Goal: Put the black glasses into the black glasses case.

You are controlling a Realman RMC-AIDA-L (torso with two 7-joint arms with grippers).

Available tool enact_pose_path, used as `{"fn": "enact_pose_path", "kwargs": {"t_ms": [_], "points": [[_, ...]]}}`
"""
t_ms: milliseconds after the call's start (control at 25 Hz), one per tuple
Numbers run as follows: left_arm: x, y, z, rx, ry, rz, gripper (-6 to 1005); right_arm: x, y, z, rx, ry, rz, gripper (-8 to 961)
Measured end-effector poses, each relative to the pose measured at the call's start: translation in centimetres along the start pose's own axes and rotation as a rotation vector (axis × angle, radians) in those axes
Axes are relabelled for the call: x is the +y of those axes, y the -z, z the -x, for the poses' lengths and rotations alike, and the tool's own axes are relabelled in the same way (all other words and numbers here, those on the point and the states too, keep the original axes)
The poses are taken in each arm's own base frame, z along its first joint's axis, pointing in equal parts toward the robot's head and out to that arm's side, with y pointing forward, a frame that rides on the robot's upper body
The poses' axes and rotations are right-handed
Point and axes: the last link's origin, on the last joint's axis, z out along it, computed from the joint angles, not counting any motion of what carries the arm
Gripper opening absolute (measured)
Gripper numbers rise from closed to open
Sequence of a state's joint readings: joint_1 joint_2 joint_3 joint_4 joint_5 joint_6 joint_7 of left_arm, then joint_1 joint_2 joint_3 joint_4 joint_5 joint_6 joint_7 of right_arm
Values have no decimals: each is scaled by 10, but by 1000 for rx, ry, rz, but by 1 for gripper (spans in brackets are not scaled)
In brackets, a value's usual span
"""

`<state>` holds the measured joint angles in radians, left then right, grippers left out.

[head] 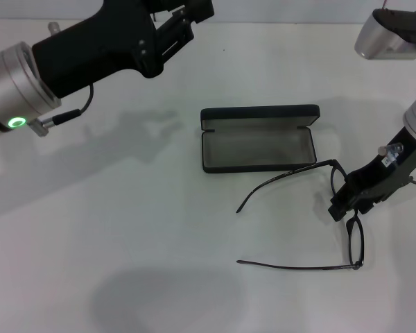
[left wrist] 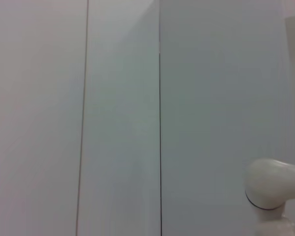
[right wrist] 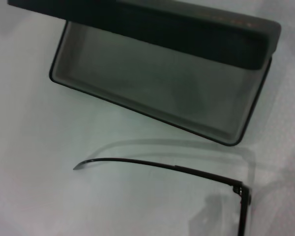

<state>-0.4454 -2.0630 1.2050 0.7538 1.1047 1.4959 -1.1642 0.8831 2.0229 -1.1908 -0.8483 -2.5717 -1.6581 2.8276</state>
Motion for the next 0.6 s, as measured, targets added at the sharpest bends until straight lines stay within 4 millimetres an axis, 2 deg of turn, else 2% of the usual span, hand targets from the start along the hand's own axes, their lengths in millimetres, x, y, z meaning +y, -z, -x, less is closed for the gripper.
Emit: {"fn": "enact_pose_path", "kwargs": {"t_ms": [520,600], "points": [[1,3,5,8,28,-18,219,-1,-9,-7,-5,21,25,376],[1,4,4,14,30,-26,218,-3,-10,-10,-10,17,26,329]]}}
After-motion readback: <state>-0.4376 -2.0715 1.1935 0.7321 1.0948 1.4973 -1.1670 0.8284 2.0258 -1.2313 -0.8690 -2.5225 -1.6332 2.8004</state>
